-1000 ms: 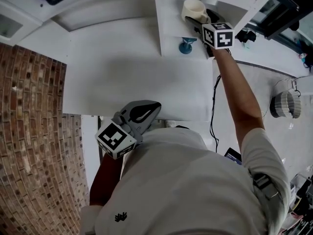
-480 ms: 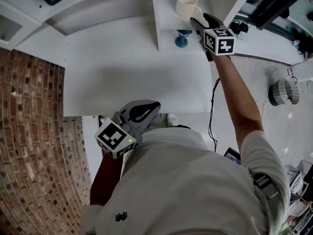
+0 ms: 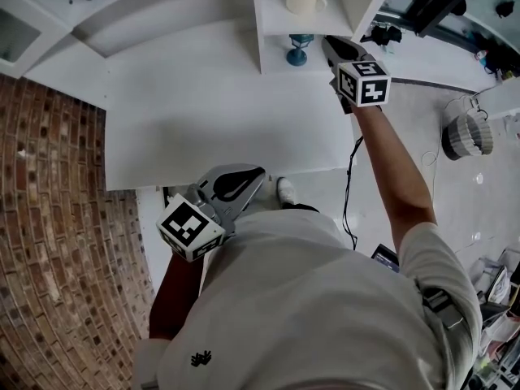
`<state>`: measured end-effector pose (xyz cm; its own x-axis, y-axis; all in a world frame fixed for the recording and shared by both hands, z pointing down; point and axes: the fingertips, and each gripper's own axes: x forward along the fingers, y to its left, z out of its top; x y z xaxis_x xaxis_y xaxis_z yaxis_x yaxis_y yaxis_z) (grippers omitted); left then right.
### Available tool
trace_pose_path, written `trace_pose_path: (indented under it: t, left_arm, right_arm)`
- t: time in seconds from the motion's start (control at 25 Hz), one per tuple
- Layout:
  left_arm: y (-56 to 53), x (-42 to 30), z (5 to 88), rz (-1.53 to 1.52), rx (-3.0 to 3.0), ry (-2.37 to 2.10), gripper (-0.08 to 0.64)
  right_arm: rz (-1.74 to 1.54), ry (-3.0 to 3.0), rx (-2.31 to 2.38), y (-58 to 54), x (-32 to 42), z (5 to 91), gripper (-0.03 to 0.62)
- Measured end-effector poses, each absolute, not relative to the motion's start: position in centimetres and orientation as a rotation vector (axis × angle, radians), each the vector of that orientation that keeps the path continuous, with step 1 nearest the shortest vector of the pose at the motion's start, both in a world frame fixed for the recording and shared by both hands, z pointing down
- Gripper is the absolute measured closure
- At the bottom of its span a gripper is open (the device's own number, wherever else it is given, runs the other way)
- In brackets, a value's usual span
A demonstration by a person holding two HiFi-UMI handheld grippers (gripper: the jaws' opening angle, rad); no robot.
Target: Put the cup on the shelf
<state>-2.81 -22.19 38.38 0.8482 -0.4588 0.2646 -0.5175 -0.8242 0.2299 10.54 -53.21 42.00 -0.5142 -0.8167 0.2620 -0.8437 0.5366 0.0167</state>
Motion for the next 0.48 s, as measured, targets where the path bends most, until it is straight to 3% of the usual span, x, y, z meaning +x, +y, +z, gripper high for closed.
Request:
trace_pose_path:
  t: [0.12,0.48]
  left_arm:
    - [-20.6,-3.6,38.9,0.303,2.728,-0.728,0.555]
    - [-16.1,-5.7,39.6,0.325,2.719,-0.7,0.555]
  right_arm:
    - [0.179,-2.527,1.4,-50.9,10.3,42.6,0.577]
    - [0.253,-2.532,1.377,-42.9,9.2,44.0,0.578]
